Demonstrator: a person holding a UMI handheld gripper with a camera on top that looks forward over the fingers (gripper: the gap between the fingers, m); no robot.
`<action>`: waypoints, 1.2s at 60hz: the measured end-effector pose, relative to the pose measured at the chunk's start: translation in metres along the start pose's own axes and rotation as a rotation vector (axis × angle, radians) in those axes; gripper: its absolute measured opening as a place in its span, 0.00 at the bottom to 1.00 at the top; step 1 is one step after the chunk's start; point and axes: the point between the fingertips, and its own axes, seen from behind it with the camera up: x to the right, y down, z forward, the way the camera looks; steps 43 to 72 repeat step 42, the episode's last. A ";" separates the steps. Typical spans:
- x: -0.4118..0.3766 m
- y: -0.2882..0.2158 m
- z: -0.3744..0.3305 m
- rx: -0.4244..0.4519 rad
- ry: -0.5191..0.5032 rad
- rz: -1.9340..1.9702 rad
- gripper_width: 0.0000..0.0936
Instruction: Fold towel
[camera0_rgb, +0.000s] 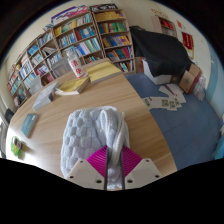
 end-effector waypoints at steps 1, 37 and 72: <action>0.001 -0.001 -0.004 0.000 0.002 0.012 0.26; -0.079 -0.015 -0.248 0.235 0.056 0.057 0.89; -0.092 -0.002 -0.272 0.235 0.044 0.045 0.89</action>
